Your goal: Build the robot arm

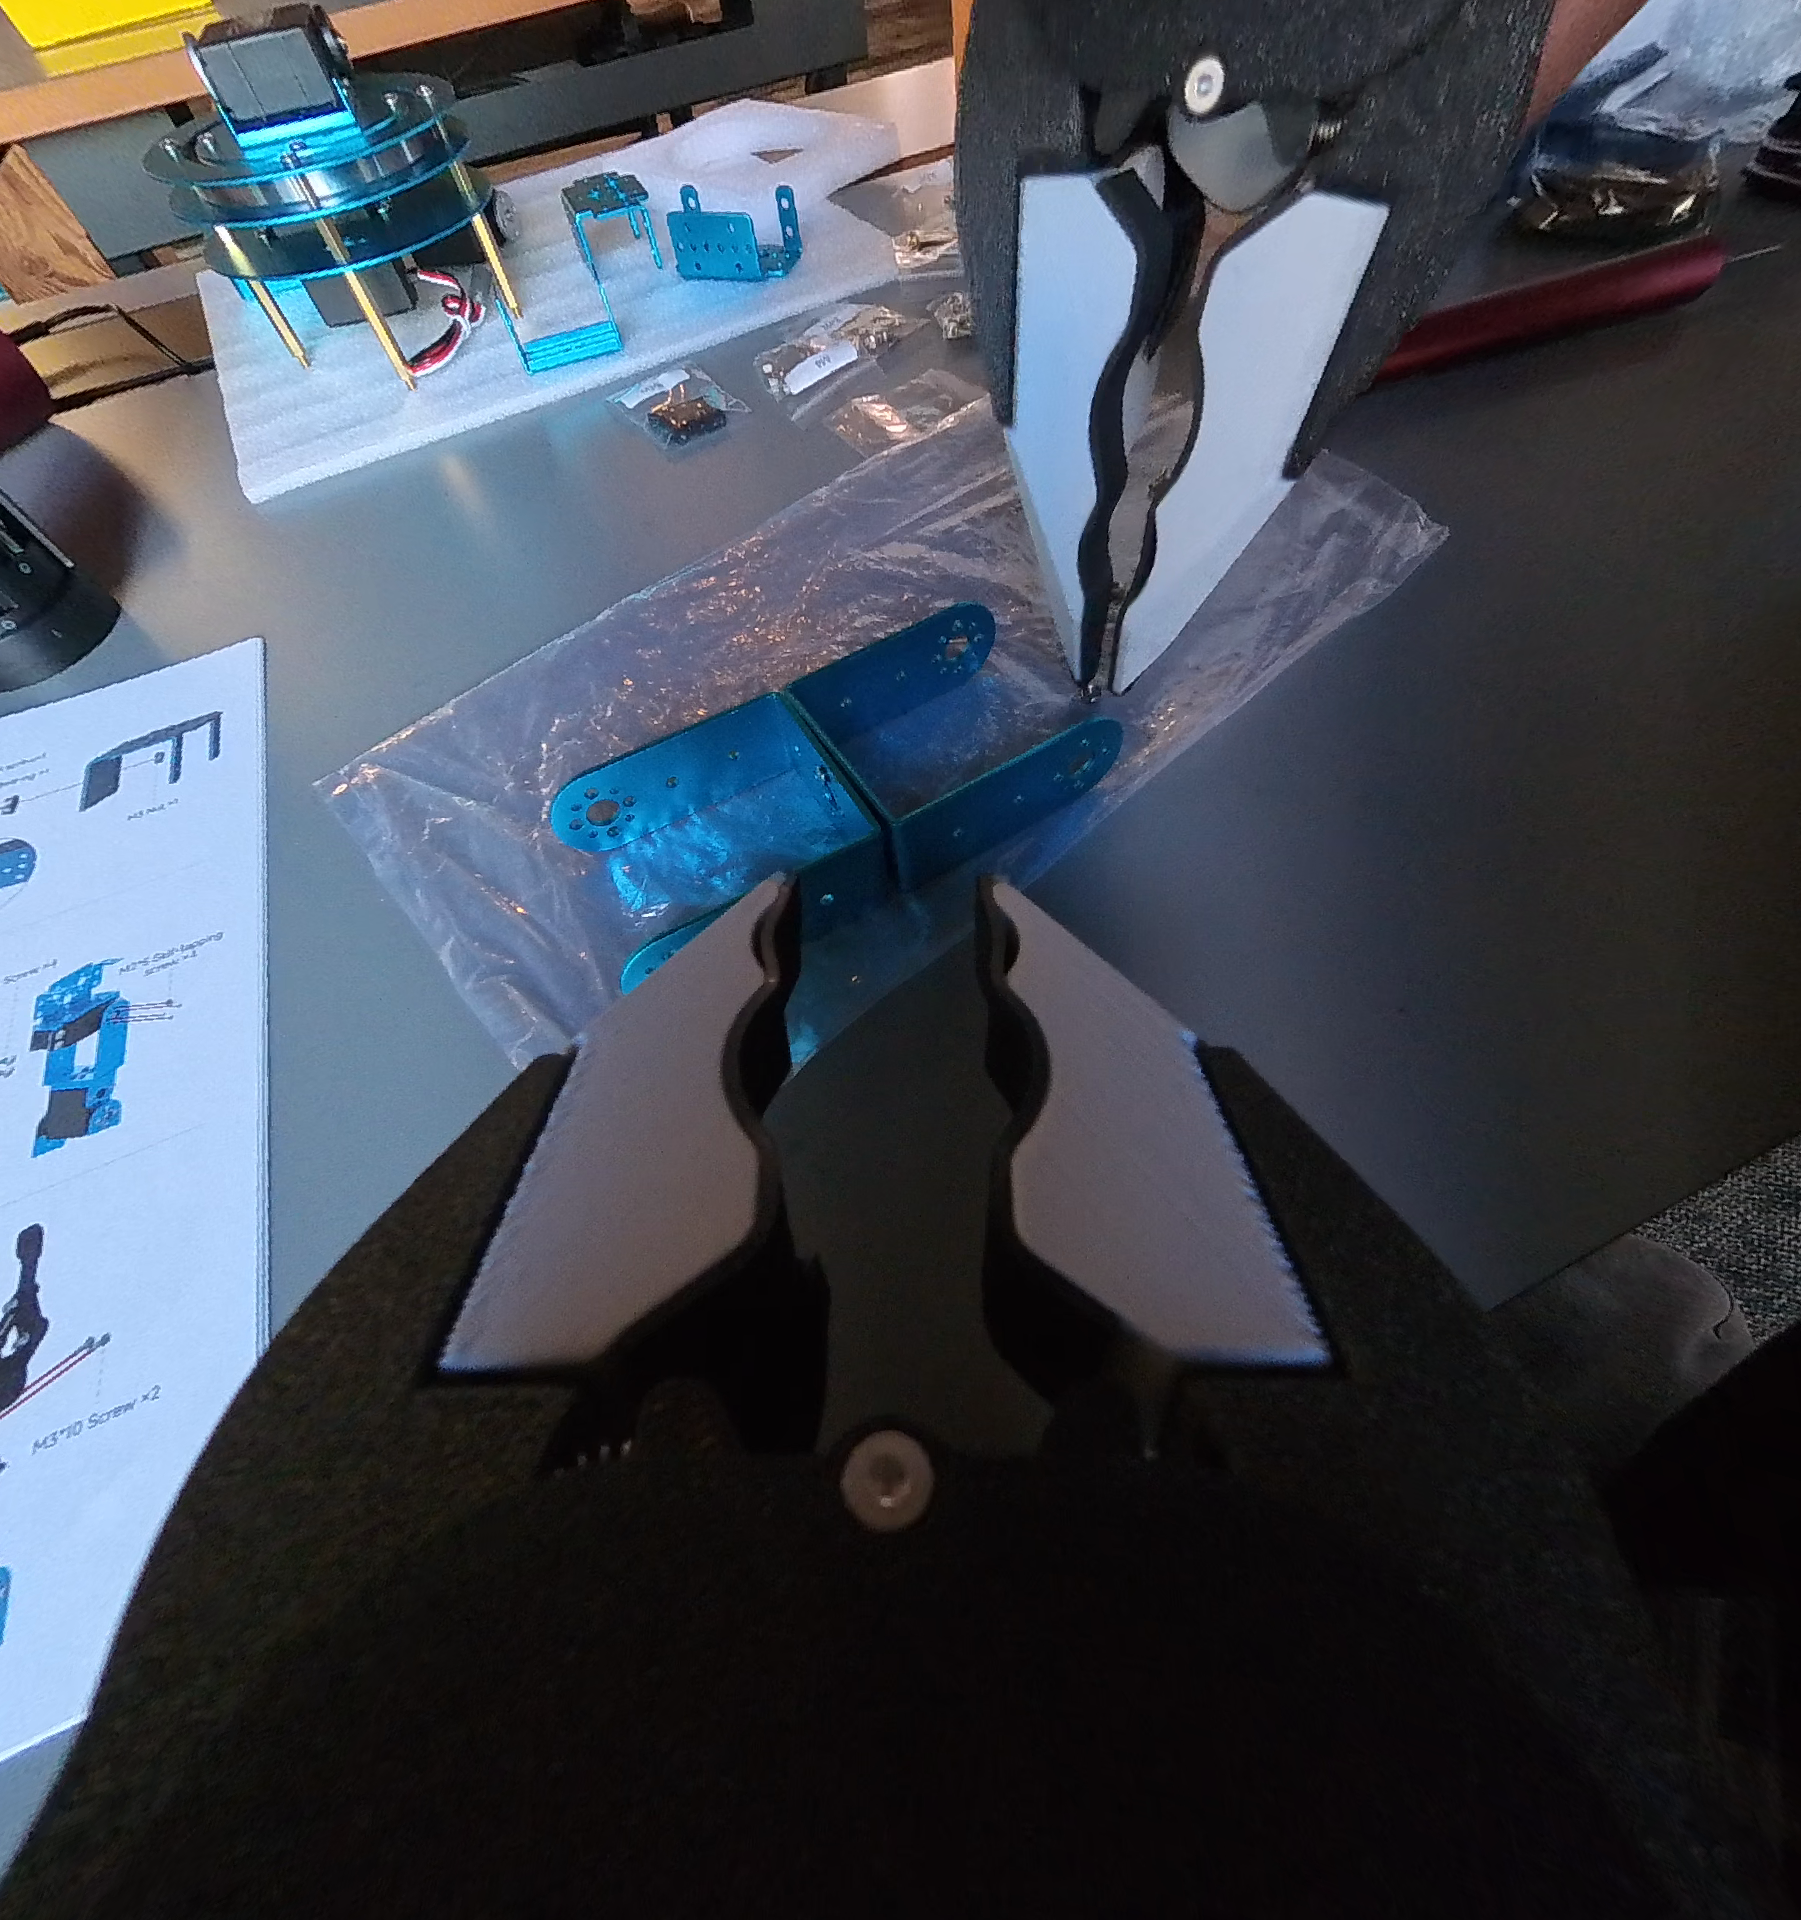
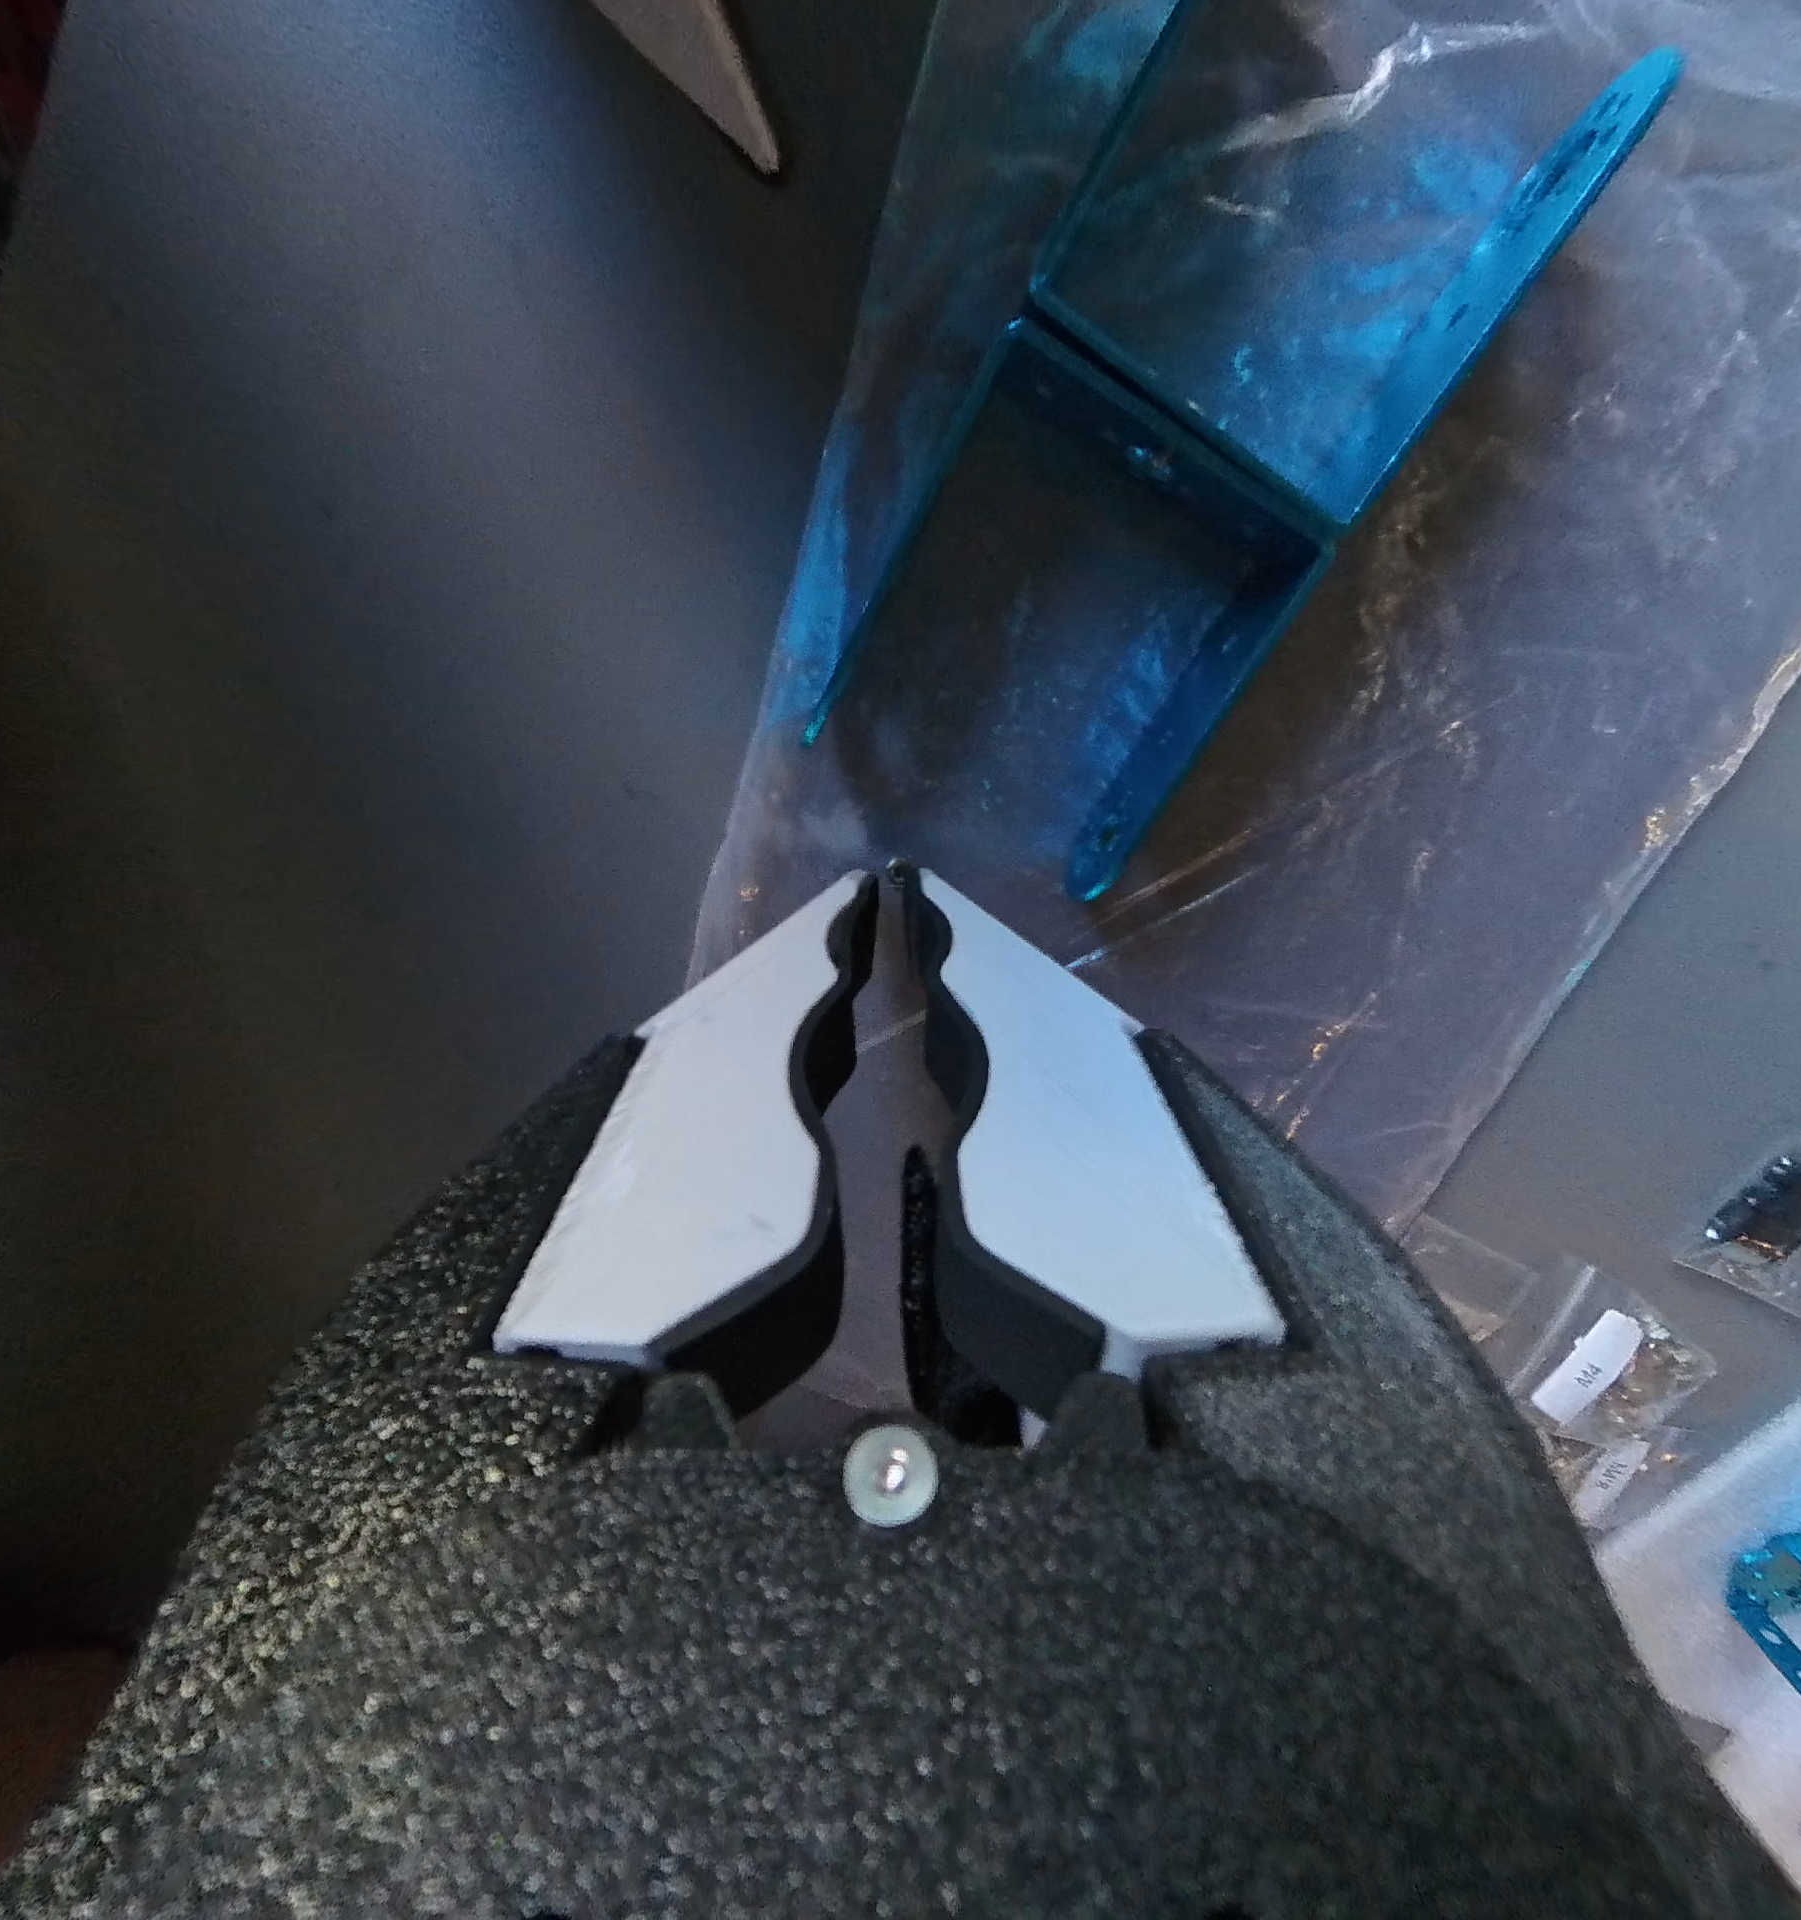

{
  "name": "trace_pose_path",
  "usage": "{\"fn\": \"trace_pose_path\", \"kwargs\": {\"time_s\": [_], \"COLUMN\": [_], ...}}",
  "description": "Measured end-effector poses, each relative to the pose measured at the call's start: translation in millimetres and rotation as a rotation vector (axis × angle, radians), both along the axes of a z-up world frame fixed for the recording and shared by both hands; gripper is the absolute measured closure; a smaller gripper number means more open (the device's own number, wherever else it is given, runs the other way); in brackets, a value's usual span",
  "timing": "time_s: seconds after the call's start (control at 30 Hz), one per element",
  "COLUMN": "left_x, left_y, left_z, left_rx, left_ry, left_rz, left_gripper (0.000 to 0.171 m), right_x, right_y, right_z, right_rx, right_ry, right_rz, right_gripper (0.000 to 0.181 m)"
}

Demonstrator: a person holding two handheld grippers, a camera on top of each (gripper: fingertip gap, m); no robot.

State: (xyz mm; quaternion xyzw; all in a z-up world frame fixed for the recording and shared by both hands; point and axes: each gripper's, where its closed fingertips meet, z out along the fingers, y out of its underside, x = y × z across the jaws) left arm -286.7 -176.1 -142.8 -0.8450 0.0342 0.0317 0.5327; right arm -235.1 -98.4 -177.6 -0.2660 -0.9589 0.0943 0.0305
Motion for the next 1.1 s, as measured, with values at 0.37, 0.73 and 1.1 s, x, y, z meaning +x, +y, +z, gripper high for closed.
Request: {"fn": "trace_pose_path", "kwargs": {"time_s": [0.37,0.73,1.1], "left_x": [0.3,1.2,-4.4], "left_y": [-1.2,-1.1,-2.4], "left_z": [-2.4,-4.2,3.4], "left_rx": [-0.007,-0.014,-0.002], "left_ry": [0.001,0.005,-0.052], "left_rz": [0.000,-0.001,-0.019], "left_gripper": [0.139,0.139,0.139], "right_x": [-0.8,-0.8,-1.2], "right_y": [3.9,0.9,2.3], "right_z": [-2.9,-3.2,3.8], "right_rx": [0.021,0.023,-0.068], "right_ry": [-0.008,-0.007,0.035], "right_rz": [-0.016,-0.009,-0.058], "right_gripper": [0.175,0.175,0.177]}}
